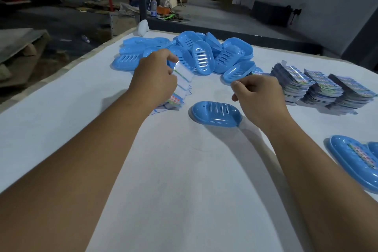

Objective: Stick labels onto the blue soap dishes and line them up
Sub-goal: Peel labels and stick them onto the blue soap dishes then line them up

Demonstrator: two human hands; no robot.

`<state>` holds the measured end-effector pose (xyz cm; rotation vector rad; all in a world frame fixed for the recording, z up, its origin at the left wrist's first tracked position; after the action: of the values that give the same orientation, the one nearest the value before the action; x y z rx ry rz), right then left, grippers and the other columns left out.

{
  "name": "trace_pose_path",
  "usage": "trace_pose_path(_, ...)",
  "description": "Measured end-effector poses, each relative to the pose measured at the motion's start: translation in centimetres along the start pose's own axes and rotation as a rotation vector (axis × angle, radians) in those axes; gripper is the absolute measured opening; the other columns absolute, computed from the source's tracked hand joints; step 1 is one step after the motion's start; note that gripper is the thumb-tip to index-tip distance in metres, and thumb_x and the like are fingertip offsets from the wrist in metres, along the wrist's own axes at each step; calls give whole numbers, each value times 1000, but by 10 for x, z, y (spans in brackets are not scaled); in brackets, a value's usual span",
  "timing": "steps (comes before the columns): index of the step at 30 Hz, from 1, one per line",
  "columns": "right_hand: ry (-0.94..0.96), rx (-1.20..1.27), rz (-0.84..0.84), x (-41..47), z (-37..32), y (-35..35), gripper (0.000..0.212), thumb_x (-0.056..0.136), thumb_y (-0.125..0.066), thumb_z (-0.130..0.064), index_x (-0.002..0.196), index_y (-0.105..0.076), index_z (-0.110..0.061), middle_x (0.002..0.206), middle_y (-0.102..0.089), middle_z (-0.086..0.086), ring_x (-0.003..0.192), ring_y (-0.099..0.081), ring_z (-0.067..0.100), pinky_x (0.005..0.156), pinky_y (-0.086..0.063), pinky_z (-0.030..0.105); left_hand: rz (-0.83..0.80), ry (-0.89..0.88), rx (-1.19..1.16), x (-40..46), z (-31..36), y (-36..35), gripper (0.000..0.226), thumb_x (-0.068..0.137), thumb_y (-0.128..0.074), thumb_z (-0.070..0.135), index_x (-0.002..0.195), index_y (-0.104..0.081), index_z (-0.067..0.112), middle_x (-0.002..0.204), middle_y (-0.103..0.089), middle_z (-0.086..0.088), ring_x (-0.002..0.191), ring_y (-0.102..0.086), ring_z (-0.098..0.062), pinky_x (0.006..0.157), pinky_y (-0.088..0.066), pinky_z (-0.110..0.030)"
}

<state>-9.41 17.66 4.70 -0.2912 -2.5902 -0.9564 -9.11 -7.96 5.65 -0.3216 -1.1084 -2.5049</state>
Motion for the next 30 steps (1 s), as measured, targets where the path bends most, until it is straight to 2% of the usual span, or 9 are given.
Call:
trace_pose_path(3, 6, 137, -75, -4, -5, -11, 27, 92, -64, -33, 73, -76, -19, 67, -73, -13, 56, -61, -3, 67, -52, 26, -34, 7, -313, -6, 11, -2, 38, 89, -74, 16, 113, -58, 41, 90, -65, 16, 85, -67, -4, 65, -50, -20)
trace_pose_path(5, 9, 221, -141, -8, -8, -19, 27, 93, -67, -39, 75, -77, -21, 71, -74, -8, 56, -58, -4, 64, -50, 23, -76, 32, -489, -12, 18, -9, 40, 88, -77, 16, 114, -59, 41, 91, -69, 12, 78, -71, -5, 67, -58, -21)
trace_pose_path(7, 12, 255, -192, -10, -11, -25, 26, 93, -69, -41, 76, -77, -23, 71, -73, 0, 57, -56, -1, 59, -46, 20, -127, 49, -602, -17, 24, -19, 42, 89, -76, 11, 118, -60, 36, 91, -71, 9, 78, -73, -7, 72, -61, -22)
trace_pose_path(10, 5, 268, -196, -9, -10, -25, 29, 94, -69, -35, 71, -75, -18, 67, -66, 13, 58, -52, 9, 56, -42, 22, -177, 66, -685, -21, 28, -29, 44, 91, -73, 6, 125, -59, 29, 88, -71, 8, 73, -73, -2, 66, -58, -17)
trace_pose_path(13, -4, 243, -167, -6, -6, -22, 34, 98, -64, -30, 72, -71, -9, 58, -59, 1, 56, -52, 11, 49, -39, 17, -197, 78, -688, -23, 27, -32, 44, 89, -73, 5, 123, -58, 29, 82, -75, 5, 73, -74, -8, 67, -60, -21)
trace_pose_path(16, -39, 217, -123, -2, 1, -18, 36, 100, -61, -32, 80, -72, -4, 59, -60, -2, 52, -52, 5, 50, -41, 19, -262, 56, -613, -26, 29, -37, 46, 88, -72, 8, 124, -54, 29, 80, -79, 2, 82, -76, -17, 79, -62, -34)
trace_pose_path(20, -77, 217, -106, 1, 7, -16, 32, 101, -59, -35, 86, -74, -10, 50, -58, -13, 45, -50, 0, 45, -39, 14, -319, 31, -548, -29, 32, -44, 51, 86, -74, 11, 126, -52, 32, 76, -78, 6, 76, -75, -6, 72, -55, -28)
trace_pose_path(23, -80, 224, -109, 1, 7, -16, 32, 101, -60, -35, 87, -74, -10, 49, -59, -14, 45, -50, 0, 44, -39, 14, -319, 17, -526, -28, 31, -45, 52, 84, -74, 13, 125, -52, 35, 77, -78, 7, 77, -74, -3, 75, -53, -29)
trace_pose_path(30, -61, 194, -43, 2, 7, -12, 24, 92, -70, -41, 81, -73, -19, 67, -69, -10, 56, -54, 2, 59, -47, 26, -326, -32, -552, -28, 36, -44, 49, 83, -75, 11, 117, -54, 38, 79, -78, 5, 80, -74, -5, 84, -53, -32)
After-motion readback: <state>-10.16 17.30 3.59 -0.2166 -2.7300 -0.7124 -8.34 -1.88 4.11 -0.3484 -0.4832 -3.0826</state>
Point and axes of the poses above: each hand's wrist, its own x-axis towards the middle knuckle, its own y-axis out of the back of the hand, z = x × y, the point moved 9 cm from there along x, towards the middle knuckle
